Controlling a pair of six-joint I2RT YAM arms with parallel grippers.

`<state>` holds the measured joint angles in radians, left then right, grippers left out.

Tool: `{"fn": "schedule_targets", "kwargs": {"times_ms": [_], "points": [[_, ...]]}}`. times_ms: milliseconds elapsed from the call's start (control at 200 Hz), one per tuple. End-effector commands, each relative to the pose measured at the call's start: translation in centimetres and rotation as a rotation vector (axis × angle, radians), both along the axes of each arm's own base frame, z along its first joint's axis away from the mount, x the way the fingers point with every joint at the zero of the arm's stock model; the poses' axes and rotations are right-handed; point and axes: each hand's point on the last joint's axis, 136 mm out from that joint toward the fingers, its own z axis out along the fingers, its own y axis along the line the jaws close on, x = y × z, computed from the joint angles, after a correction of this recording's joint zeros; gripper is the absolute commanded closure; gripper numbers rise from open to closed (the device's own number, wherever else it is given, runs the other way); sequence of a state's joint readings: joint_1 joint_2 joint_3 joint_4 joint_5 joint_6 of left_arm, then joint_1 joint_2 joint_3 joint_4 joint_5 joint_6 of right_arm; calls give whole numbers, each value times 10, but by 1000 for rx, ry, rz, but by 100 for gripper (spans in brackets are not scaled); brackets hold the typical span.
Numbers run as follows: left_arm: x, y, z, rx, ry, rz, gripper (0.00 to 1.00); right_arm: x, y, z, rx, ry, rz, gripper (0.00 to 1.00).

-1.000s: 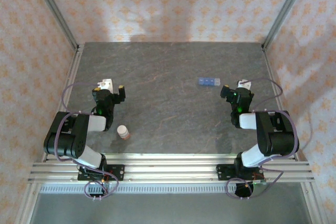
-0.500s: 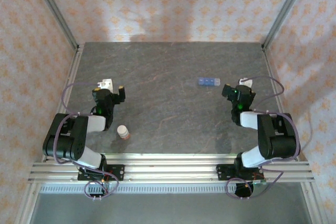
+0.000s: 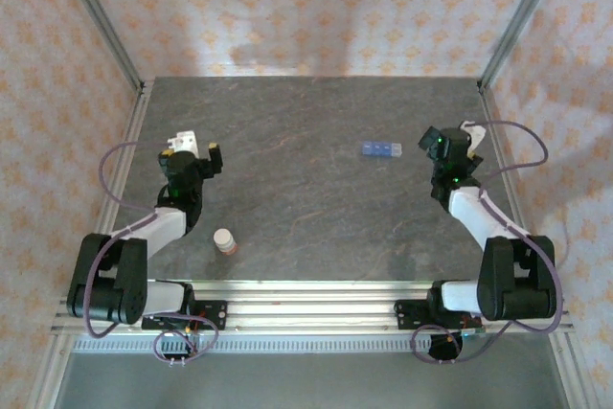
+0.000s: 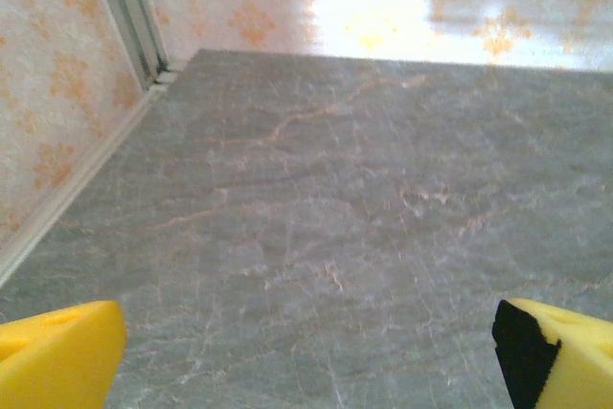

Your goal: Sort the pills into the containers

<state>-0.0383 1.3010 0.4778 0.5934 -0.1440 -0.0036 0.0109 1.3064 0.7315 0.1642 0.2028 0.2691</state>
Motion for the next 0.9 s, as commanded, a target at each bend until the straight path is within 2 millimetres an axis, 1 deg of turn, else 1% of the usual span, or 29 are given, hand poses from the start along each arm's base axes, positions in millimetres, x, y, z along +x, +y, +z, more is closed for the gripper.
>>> {"fn": "schedule_targets", "kwargs": {"times_ms": [0, 30, 105, 195, 270, 320, 345, 405, 520, 566, 651, 706, 791, 896], "points": [[1, 11, 44, -21, -104, 74, 0, -5, -7, 4, 142, 38, -102, 0], [2, 12, 51, -34, -102, 85, 0, 0, -3, 7, 161, 51, -86, 0], [7, 8, 72, -76, -101, 71, 0, 15, 10, 7, 197, 104, -16, 0], [13, 1, 93, -162, -115, 56, 0, 33, 31, 2, 245, 162, 97, 0], [15, -9, 103, -236, -109, 34, 0, 49, 43, -6, 288, 216, 152, 2], [17, -19, 108, -284, -100, 7, 0, 59, 50, -13, 315, 256, 178, 6], [18, -25, 109, -303, -95, -13, 0, 63, 53, -19, 328, 283, 186, 7], [20, -44, 112, -331, -76, -70, 0, 75, 59, -31, 361, 333, 203, 9], [18, -80, 110, -349, -13, -149, 0, 98, 71, -53, 417, 411, 234, 15], [17, -91, 107, -349, 10, -170, 0, 107, 73, -62, 433, 440, 242, 18], [15, -108, 102, -367, 35, -205, 0, 119, 77, -77, 449, 491, 246, 21], [14, -117, 97, -383, 47, -224, 0, 123, 77, -89, 453, 527, 243, 23], [14, -128, 91, -400, 68, -249, 0, 128, 80, -101, 462, 562, 252, 27], [13, -141, 86, -399, 98, -279, 0, 126, 87, -114, 465, 593, 258, 29]]}}
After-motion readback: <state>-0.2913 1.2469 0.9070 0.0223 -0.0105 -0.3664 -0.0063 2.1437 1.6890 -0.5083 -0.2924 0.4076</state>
